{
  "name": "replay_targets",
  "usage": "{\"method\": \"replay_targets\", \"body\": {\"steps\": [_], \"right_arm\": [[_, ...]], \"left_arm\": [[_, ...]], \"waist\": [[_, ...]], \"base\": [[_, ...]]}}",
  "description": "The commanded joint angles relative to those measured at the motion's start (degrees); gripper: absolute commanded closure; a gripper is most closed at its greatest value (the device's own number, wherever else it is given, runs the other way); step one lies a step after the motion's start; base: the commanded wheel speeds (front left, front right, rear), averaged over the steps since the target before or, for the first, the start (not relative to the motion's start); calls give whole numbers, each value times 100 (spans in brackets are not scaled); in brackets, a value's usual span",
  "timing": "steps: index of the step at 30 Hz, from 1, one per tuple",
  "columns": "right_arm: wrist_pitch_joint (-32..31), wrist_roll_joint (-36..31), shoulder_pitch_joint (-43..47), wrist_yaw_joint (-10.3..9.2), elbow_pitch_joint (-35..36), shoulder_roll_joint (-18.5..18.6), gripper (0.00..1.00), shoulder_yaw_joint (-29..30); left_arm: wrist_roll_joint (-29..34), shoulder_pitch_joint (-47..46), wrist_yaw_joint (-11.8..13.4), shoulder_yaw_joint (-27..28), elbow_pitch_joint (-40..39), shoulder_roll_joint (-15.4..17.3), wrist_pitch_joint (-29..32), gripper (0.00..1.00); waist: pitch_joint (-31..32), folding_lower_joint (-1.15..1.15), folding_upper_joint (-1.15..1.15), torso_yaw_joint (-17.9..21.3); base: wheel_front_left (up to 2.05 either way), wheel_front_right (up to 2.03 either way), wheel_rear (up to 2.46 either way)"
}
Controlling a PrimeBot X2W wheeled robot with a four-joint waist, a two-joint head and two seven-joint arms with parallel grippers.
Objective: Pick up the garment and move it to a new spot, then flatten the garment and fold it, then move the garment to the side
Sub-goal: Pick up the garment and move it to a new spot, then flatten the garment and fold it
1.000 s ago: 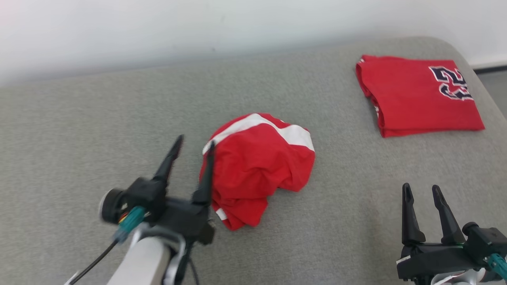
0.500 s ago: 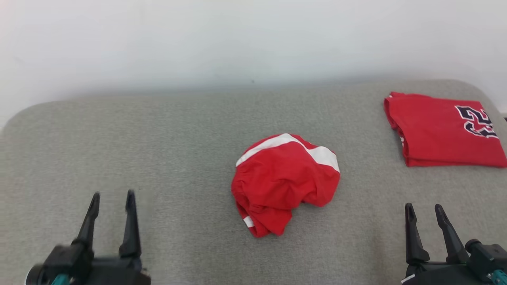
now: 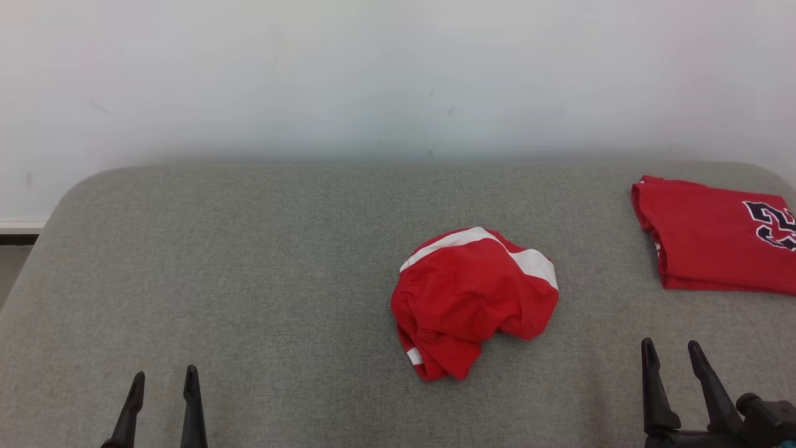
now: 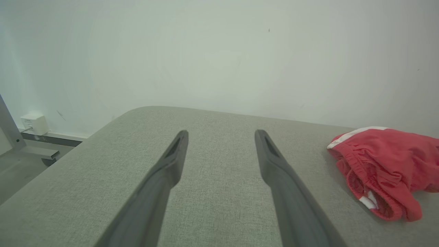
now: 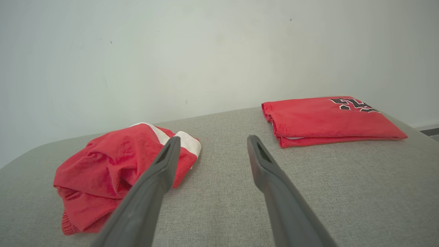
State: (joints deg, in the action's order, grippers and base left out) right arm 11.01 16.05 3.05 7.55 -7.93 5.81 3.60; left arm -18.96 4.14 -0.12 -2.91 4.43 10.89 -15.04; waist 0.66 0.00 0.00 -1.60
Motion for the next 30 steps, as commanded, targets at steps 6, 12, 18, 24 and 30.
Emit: {"method": "replay_targets", "body": {"steps": [6, 12, 18, 24, 30], "right_arm": [[-63, -51, 120, -16, 69, -35, 0, 32], [-88, -44, 140, -15, 85, -44, 0, 28], [-105, -15, 154, -15, 56, -47, 0, 28], [-136, -46, 8, -16, -1, 15, 0, -33], [-232, -117, -663, -16, -334, 278, 0, -197]], "left_arm": [[183, 151, -79, 140, 88, -155, -17, 0], [280, 156, -136, 238, 124, -247, -17, 0], [358, 133, -197, 316, 153, -315, -17, 0], [432, 94, -237, 338, 177, -385, -17, 0], [478, -102, -313, 339, 241, -436, -17, 0]], "waist": [[40, 0, 0, -51], [22, 0, 0, -48], [-3, 0, 0, -53], [-41, 0, 0, -69], [-178, 0, 0, -170]], "base": [[0, 0, 0], [0, 0, 0], [0, 0, 0], [0, 0, 0], [0, 0, 0]]}}
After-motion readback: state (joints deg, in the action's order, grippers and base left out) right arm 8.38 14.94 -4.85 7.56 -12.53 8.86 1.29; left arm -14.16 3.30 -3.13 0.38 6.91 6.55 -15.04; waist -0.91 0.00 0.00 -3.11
